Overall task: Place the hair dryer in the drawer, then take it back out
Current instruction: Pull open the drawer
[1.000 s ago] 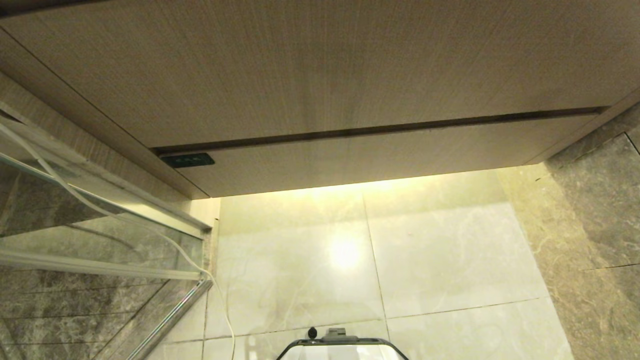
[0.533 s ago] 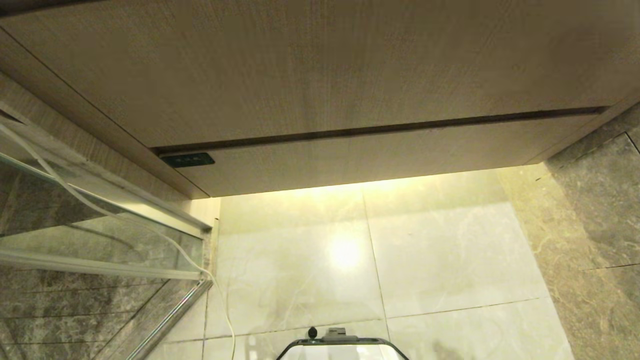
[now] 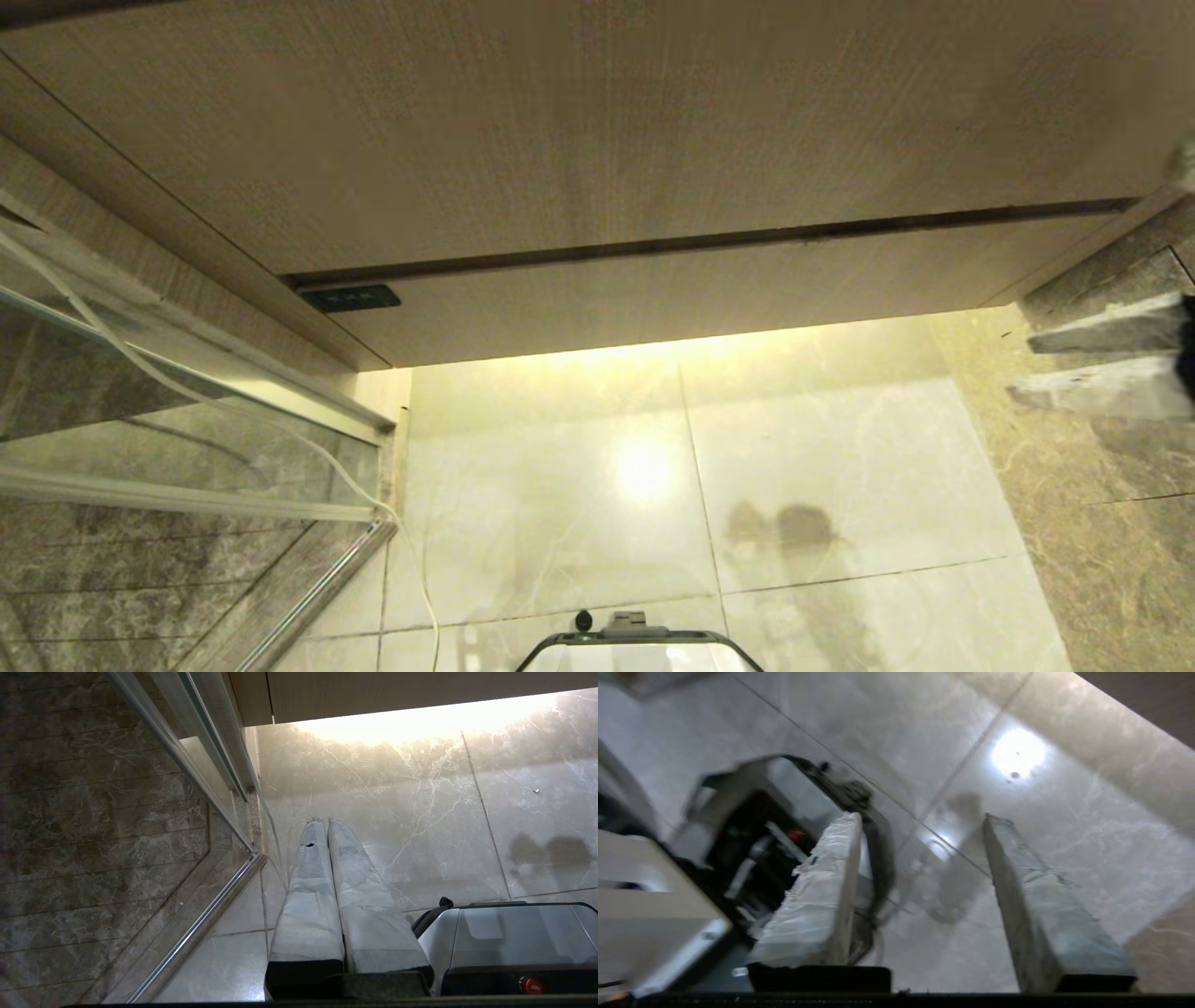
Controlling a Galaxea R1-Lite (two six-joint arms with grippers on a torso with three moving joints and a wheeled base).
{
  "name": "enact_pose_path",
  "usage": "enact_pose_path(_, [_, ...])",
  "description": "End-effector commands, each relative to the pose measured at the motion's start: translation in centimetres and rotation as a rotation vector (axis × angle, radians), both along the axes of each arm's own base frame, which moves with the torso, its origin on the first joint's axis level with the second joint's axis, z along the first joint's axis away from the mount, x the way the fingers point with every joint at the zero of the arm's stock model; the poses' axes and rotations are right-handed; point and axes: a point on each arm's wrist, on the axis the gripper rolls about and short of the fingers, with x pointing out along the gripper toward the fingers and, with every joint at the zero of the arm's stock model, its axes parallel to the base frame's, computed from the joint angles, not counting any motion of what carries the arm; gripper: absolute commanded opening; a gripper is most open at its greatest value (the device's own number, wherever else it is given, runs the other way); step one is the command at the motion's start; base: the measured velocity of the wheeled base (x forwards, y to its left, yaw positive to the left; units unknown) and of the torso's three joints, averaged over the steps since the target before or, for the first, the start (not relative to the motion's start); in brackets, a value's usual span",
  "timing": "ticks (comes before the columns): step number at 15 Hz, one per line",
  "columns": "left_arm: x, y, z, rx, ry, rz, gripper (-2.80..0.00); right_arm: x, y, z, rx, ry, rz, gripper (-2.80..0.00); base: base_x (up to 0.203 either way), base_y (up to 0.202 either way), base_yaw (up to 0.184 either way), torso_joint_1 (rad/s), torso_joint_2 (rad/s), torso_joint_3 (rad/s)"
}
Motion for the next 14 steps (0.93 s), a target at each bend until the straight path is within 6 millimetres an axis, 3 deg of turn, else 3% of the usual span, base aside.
enact_pose_path(1, [0.0, 0.0, 0.0, 0.0, 0.001, 0.001, -2.8, 6.1, 1.2, -3.0, -0.088, -0.007, 0.004, 0.0, 0.0, 0.0, 0.0, 0.0, 0.0, 0.0])
enact_pose_path(5, [0.0, 0.0, 0.0, 0.0, 0.0, 0.001, -2.8, 11.0, 1.1, -5.9, -0.131, -0.242, 0.177, 0.0, 0.0, 0.0, 0.0, 0.0, 0.0, 0.0])
enact_pose_path(9, [0.0, 0.0, 0.0, 0.0, 0.001, 0.001, -2.8, 13.7, -2.3, -8.9, -0.294, -0.42, 0.412, 0.0, 0.0, 0.0, 0.0, 0.0, 0.0, 0.0])
enact_pose_path(11, [0.0, 0.0, 0.0, 0.0, -0.001, 0.001, -2.8, 15.6, -3.3, -10.1, -0.364, -0.508, 0.45, 0.0, 0.0, 0.0, 0.0, 0.0, 0.0, 0.0])
enact_pose_path(14, [0.0, 0.0, 0.0, 0.0, 0.0, 0.001, -2.8, 18.3, -3.5, -10.0, -0.376, -0.62, 0.454, 0.0, 0.0, 0.0, 0.0, 0.0, 0.0, 0.0])
